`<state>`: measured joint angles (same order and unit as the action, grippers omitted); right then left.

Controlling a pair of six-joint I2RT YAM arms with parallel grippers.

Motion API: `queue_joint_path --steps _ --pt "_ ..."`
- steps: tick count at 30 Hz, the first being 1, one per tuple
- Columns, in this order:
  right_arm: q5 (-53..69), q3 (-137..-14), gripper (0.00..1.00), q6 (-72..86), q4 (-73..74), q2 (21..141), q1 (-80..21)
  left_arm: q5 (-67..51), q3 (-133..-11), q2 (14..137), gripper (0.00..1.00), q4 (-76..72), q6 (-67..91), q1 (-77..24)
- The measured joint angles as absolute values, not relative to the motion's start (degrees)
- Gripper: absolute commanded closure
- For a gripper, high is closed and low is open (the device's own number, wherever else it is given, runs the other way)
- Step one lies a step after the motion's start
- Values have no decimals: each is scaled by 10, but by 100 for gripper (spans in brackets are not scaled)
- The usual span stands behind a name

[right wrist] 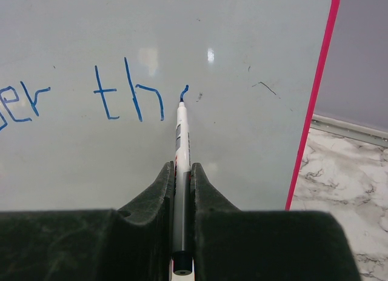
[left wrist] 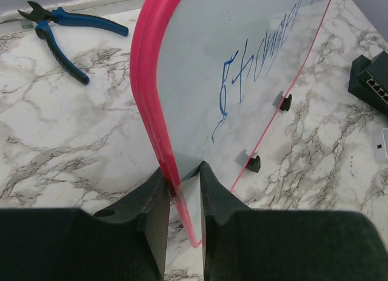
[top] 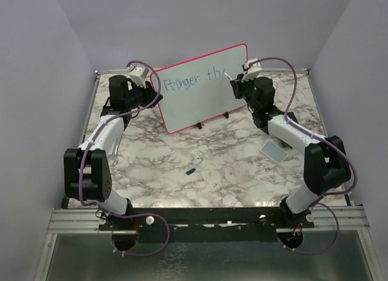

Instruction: Write a sentence on the whiteboard

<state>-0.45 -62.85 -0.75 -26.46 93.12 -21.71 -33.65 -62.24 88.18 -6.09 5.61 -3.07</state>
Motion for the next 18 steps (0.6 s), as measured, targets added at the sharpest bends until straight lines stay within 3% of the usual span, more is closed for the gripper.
queue_joint_path --steps 18 --pt "-42 -628 100 -11 -252 931 -217 -336 -622 882 94 -60 55 -31"
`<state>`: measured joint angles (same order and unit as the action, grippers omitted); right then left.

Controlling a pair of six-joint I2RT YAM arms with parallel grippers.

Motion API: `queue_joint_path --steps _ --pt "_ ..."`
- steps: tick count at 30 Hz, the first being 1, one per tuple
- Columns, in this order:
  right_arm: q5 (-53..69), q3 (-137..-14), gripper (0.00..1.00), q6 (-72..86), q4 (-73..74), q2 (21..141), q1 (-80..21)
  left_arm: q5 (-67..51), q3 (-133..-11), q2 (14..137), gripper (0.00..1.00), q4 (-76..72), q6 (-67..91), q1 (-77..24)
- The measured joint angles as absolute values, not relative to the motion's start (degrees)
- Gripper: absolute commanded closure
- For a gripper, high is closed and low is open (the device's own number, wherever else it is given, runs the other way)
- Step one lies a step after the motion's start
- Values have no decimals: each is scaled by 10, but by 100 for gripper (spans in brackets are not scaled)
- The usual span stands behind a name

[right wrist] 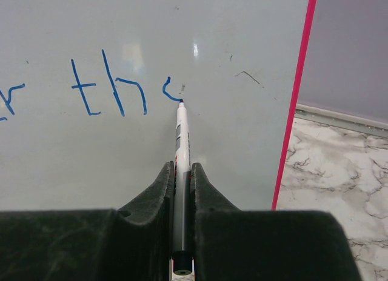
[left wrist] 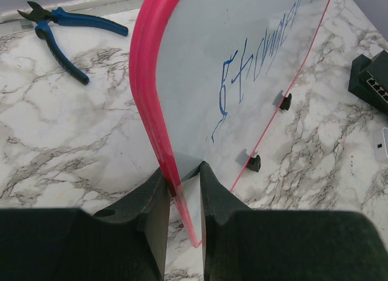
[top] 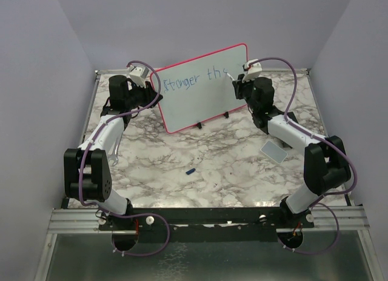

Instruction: Write a sentence on the whiteboard

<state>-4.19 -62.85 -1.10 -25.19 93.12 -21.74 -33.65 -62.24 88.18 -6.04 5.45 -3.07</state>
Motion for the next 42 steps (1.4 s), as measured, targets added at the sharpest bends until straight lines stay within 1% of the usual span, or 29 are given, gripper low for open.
queue_joint_path --steps 12,20,42 --pt "-52 -638 99 -11 -251 934 -217 -337 -622 882 94 -60 54 -31" --pt "-45 -655 99 -11 -252 939 -217 -337 -622 882 94 -59 54 -31" --pt "-30 -655 99 -11 -252 941 -222 -337 -622 882 94 -58 55 -31"
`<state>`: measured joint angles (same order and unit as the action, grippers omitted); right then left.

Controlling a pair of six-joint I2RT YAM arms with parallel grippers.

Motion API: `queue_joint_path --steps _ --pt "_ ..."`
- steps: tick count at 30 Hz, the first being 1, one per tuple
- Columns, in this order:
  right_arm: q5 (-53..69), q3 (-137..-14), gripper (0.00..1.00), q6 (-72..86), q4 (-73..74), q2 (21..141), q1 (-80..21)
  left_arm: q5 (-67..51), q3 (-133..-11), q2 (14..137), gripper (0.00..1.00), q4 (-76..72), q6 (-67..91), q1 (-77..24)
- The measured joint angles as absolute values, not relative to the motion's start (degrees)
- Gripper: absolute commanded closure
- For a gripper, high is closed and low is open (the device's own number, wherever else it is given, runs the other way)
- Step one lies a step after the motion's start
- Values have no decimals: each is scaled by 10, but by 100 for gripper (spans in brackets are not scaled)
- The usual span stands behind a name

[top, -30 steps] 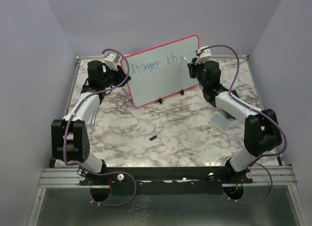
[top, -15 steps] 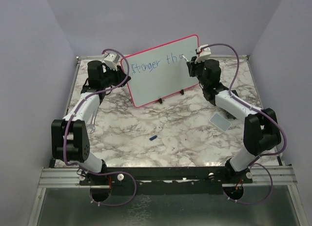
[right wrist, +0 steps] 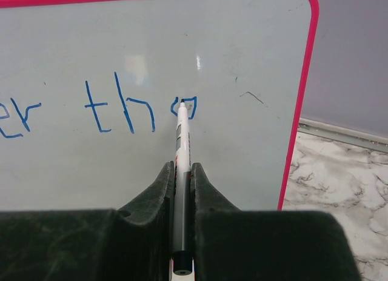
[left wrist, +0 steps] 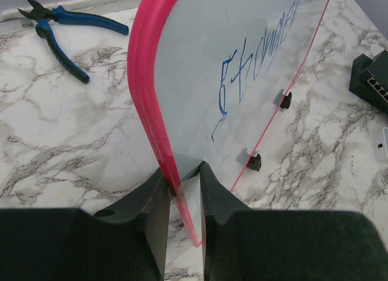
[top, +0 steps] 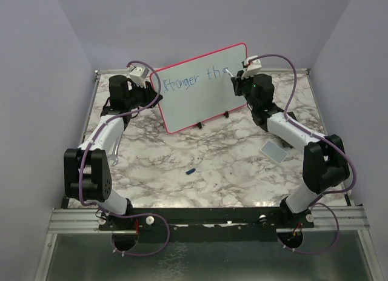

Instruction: Write a sentence on the whiteboard

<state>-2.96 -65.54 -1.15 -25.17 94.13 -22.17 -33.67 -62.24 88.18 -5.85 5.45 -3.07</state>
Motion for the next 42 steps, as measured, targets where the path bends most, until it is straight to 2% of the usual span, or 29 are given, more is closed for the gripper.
queue_joint_path --steps 42 --pt "-96 -655 99 -9 -252 942 -231 -337 -622 882 94 -58 53 -31"
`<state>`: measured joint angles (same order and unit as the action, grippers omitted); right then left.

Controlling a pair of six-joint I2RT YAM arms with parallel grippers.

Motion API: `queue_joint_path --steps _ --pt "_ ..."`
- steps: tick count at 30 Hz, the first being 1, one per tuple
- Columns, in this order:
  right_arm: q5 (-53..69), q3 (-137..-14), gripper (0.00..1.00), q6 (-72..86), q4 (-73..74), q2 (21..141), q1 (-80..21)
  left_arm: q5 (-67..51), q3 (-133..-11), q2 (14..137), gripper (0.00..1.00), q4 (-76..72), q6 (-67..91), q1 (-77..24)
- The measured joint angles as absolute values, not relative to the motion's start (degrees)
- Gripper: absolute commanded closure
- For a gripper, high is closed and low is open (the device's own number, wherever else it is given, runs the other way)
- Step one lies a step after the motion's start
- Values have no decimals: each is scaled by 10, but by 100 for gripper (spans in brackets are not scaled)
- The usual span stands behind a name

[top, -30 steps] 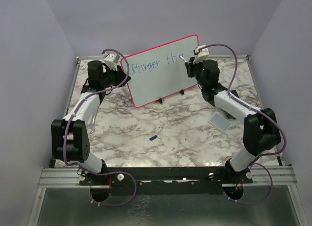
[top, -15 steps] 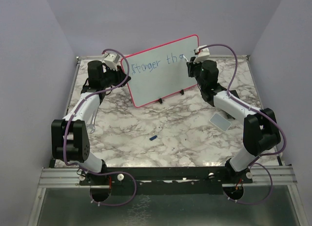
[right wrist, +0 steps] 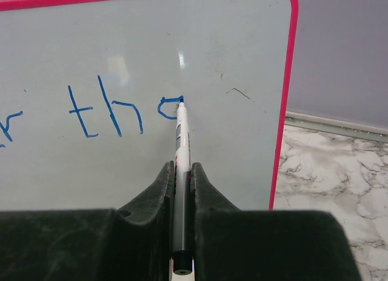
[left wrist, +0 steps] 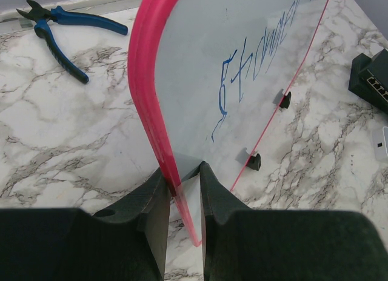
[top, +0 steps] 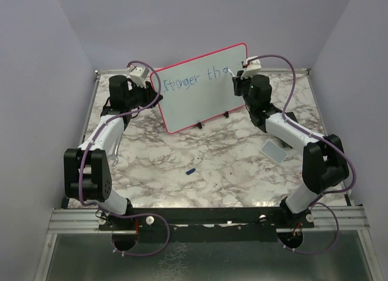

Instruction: Write a sentence on the whiteboard

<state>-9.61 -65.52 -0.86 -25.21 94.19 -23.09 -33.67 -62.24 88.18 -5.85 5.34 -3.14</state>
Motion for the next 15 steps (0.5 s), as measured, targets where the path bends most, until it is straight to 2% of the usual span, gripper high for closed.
queue_joint_path --steps 15 --pt "-101 -627 99 15 -256 942 -231 -337 -622 882 94 -58 53 -31"
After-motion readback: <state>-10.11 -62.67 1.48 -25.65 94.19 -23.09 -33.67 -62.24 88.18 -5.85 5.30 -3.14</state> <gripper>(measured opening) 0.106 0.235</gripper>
